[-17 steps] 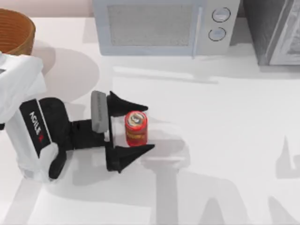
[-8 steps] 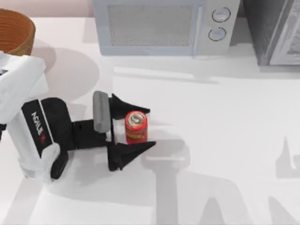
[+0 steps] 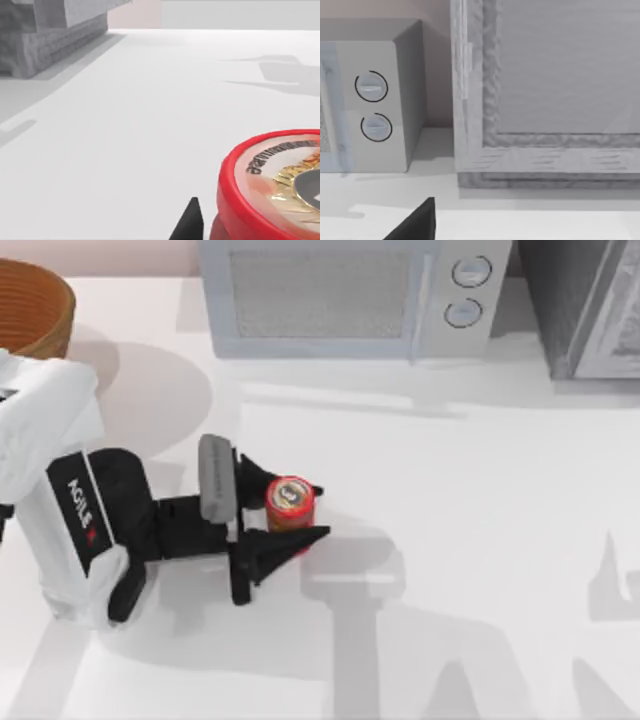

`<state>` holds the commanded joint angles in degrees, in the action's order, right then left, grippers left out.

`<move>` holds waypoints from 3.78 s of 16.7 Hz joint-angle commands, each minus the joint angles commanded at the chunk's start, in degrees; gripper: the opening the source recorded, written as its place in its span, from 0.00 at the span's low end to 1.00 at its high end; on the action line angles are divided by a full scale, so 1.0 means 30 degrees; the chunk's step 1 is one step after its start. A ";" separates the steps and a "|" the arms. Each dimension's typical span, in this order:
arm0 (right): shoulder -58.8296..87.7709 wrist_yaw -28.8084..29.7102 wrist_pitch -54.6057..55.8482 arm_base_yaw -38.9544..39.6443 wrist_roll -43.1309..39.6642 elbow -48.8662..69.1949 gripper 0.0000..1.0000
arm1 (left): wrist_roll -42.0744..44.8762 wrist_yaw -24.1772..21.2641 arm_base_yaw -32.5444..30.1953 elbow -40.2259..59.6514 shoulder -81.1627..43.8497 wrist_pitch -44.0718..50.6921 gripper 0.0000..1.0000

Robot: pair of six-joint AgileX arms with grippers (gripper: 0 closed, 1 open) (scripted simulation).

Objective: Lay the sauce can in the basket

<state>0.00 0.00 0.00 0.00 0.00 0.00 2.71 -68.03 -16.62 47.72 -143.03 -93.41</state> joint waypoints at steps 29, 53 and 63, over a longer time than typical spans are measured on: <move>0.0000 0.0000 0.0000 0.0000 0.0000 0.0000 1.00 | 0.1862 -0.4834 1.1657 0.9628 0.7872 1.7689 0.00; 0.0000 0.0000 0.0000 0.0000 0.0000 0.0000 1.00 | 0.0016 -0.2033 1.4264 1.2555 0.6401 1.9225 0.00; 0.0000 0.0000 0.0000 0.0000 0.0000 0.0000 1.00 | 0.0016 -0.2033 1.4264 1.2555 0.6401 1.9225 0.75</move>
<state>0.00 0.00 0.00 0.00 0.00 0.00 2.76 -74.13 26.17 85.38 -123.83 -35.74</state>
